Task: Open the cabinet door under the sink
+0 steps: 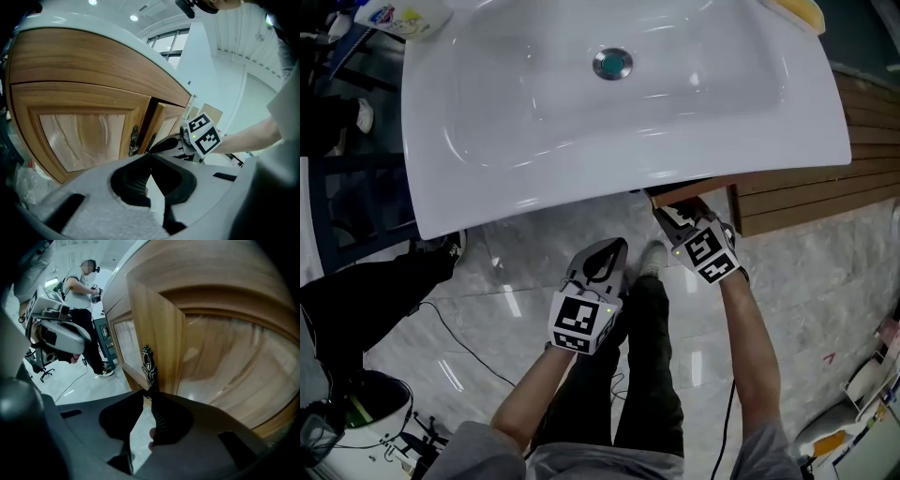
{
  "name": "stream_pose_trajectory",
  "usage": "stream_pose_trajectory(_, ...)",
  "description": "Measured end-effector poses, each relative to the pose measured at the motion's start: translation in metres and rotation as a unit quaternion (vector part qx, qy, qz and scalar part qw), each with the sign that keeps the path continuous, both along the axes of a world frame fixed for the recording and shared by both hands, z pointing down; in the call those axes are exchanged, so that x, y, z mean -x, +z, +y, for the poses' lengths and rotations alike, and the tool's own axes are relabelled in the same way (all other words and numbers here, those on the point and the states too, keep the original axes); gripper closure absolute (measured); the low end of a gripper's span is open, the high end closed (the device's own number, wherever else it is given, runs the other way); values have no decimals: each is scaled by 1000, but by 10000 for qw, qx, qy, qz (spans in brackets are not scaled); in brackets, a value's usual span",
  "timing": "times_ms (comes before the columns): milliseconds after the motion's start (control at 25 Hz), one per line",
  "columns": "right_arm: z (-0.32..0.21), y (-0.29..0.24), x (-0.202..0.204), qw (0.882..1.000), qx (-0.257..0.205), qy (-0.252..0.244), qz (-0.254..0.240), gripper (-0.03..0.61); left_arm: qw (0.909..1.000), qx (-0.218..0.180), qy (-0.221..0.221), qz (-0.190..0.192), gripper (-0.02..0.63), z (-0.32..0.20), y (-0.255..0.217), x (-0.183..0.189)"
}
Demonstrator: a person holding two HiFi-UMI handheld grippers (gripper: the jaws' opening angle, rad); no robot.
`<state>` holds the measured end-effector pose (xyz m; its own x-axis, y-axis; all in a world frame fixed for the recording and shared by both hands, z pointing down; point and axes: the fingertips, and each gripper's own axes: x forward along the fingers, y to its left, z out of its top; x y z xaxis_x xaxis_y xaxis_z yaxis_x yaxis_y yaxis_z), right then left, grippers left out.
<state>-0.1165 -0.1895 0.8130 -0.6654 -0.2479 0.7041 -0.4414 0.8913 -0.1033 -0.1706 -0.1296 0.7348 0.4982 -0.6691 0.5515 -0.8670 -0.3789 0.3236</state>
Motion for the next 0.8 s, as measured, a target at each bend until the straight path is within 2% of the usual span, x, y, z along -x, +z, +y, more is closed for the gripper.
stream_pose_trajectory(160, 6, 1, -4, 9999, 30, -97, 79, 522, 10000, 5, -10, 42, 606, 7, 5, -2)
stream_pose_trajectory(320, 19, 0, -12, 9990, 105, -403, 164, 522, 10000, -7, 5, 7, 606, 13, 8, -11)
stream_pose_trajectory(800, 59, -4, -35, 9916, -31, -1275, 214, 520, 9981, -20, -612, 41, 606, 43, 17, -44)
